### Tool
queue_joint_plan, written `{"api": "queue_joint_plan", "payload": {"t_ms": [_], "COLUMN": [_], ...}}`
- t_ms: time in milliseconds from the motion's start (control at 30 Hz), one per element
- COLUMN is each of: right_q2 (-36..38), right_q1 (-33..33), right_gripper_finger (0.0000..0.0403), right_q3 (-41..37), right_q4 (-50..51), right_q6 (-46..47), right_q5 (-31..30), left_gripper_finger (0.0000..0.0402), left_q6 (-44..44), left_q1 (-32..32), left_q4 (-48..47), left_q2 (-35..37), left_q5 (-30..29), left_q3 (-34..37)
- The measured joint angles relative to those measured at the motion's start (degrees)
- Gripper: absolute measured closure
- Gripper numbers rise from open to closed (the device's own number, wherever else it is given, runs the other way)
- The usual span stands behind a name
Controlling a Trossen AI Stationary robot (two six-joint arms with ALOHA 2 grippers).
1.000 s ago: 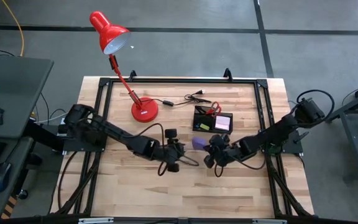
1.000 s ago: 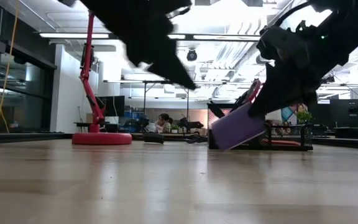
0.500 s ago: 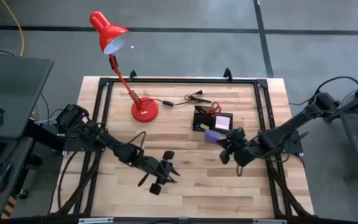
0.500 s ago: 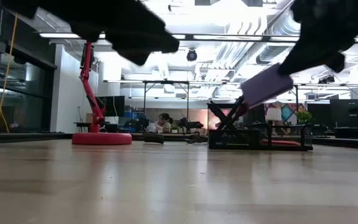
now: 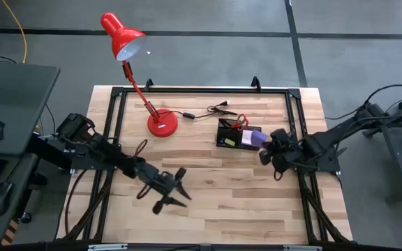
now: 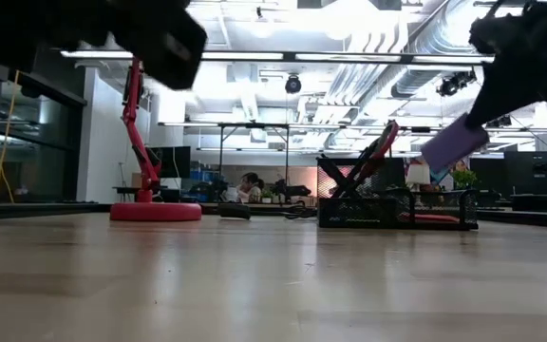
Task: Pick and place office supplies into organizer
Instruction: Put the violet sticky note into the desk organizer
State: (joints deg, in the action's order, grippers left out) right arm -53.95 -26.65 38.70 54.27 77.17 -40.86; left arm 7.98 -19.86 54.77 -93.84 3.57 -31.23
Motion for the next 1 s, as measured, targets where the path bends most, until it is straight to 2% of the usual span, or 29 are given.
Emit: {"api": "queue_joint_plan", "payload": {"t_ms": [167, 367, 467, 667, 1000], "right_q2": [2.1, 4.9, 4.9, 2.5, 2.5], "right_q1": [5.6, 10.2, 13.1, 19.7, 29.6], "right_gripper_finger": [0.0403, 0.0403, 0.0403, 0.0403, 0.0403], "right_q3": [-0.2, -0.2, -0.2, -0.2, -0.2], "right_q4": [-0.2, -5.0, -7.4, -5.6, -10.1], "right_q6": [-6.6, -13.6, -16.8, -19.3, -28.3], "right_q5": [3.7, 7.2, 11.1, 19.2, 25.4], "left_gripper_finger": [0.0279, 0.0279, 0.0279, 0.0279, 0.0279], "left_q6": [0.0, 0.0, 0.0, 0.4, 1.3], "left_q1": [0.0, 0.0, 0.0, 0.0, 0.0], "left_q4": [5.8, 5.0, 5.5, 5.6, 5.6], "left_q2": [0.1, 0.1, 0.1, 0.1, 0.0], "left_q5": [4.9, 4.5, 4.5, 4.6, 4.6], "left_q3": [1.9, 2.2, 2.2, 2.2, 2.2]}}
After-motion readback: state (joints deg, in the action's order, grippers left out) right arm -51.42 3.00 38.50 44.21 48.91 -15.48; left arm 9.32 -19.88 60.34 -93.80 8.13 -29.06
